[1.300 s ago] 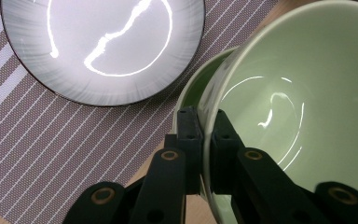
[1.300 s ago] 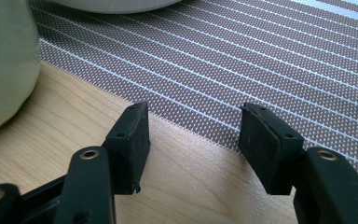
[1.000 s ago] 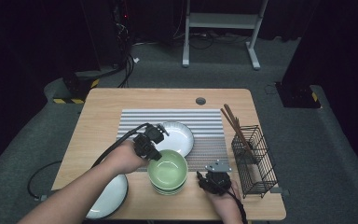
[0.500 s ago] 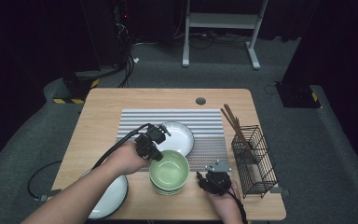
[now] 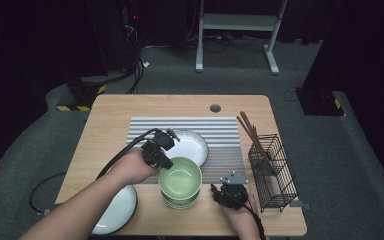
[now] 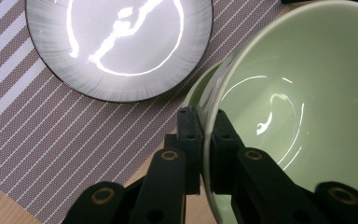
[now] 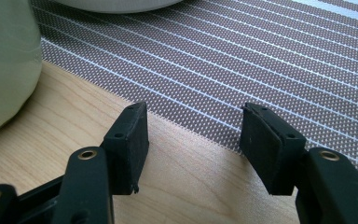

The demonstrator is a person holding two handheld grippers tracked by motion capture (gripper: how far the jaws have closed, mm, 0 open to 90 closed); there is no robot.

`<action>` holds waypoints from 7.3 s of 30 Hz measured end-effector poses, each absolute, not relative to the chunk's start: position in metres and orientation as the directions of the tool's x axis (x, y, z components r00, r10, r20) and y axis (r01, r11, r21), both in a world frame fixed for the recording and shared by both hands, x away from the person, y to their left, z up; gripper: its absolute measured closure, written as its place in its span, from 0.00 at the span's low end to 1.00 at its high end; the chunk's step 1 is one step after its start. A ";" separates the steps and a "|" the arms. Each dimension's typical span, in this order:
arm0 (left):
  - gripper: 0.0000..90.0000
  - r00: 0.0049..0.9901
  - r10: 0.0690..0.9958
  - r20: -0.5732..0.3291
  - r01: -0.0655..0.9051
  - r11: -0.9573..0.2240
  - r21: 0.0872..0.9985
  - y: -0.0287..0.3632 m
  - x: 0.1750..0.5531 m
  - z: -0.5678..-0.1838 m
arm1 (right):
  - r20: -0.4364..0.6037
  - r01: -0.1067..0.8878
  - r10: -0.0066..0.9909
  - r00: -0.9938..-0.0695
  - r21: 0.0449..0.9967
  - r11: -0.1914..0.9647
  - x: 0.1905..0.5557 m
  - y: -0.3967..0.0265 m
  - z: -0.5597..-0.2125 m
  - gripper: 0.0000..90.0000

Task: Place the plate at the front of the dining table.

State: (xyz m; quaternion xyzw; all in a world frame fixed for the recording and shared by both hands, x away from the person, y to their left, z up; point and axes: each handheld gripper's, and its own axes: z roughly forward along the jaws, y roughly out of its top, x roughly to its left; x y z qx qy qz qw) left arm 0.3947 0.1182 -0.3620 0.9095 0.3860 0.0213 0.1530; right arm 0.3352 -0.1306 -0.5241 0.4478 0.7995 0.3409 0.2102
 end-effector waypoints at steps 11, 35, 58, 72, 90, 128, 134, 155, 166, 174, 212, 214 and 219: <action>0.94 0.678 0.724 -0.132 0.722 -0.620 0.308 0.125 0.397 -0.365 | -0.029 0.573 0.860 -0.510 0.734 0.365 0.335 -0.130 -0.524 0.46; 0.94 0.583 0.779 -0.233 0.797 -0.492 0.351 0.149 0.418 -0.351 | -0.030 0.573 0.860 -0.510 0.734 0.365 0.335 -0.130 -0.524 0.46; 0.94 0.510 0.821 -0.256 0.838 -0.408 0.361 0.159 0.450 -0.354 | -0.031 0.571 0.858 -0.513 0.734 0.368 0.336 -0.131 -0.524 0.46; 0.94 0.489 0.839 -0.238 0.844 -0.386 0.372 0.158 0.463 -0.355 | -0.032 0.570 0.857 -0.515 0.734 0.370 0.336 -0.131 -0.524 0.46; 0.94 0.447 0.854 -0.266 0.866 -0.338 0.370 0.154 0.480 -0.367 | -0.031 0.568 0.856 -0.517 0.735 0.370 0.336 -0.131 -0.524 0.45; 0.94 0.385 0.874 -0.296 0.898 -0.281 0.339 0.154 0.496 -0.398 | -0.030 0.568 0.854 -0.520 0.735 0.371 0.336 -0.130 -0.524 0.46; 0.94 0.377 0.878 -0.296 0.902 -0.276 0.332 0.153 0.500 -0.403 | -0.029 0.568 0.854 -0.520 0.735 0.371 0.336 -0.130 -0.524 0.46; 0.94 0.341 0.892 -0.297 0.921 -0.254 0.295 0.145 0.509 -0.424 | -0.030 0.567 0.853 -0.522 0.735 0.373 0.336 -0.131 -0.524 0.46; 0.94 0.330 0.897 -0.294 0.927 -0.249 0.280 0.143 0.513 -0.432 | -0.028 0.567 0.852 -0.523 0.736 0.371 0.336 -0.131 -0.524 0.46; 0.94 0.335 0.897 -0.289 0.926 -0.258 0.274 0.141 0.513 -0.436 | -0.027 0.567 0.852 -0.522 0.735 0.371 0.336 -0.131 -0.524 0.46; 0.94 0.283 0.912 -0.296 0.944 -0.210 0.255 0.142 0.523 -0.447 | -0.023 0.567 0.851 -0.524 0.736 0.370 0.336 -0.131 -0.524 0.45; 0.94 0.279 0.914 -0.294 0.945 -0.207 0.252 0.142 0.523 -0.448 | -0.024 0.567 0.851 -0.524 0.736 0.370 0.336 -0.131 -0.524 0.45; 0.94 0.268 0.915 -0.301 0.949 -0.196 0.248 0.144 0.525 -0.450 | -0.024 0.567 0.851 -0.525 0.736 0.370 0.336 -0.131 -0.524 0.45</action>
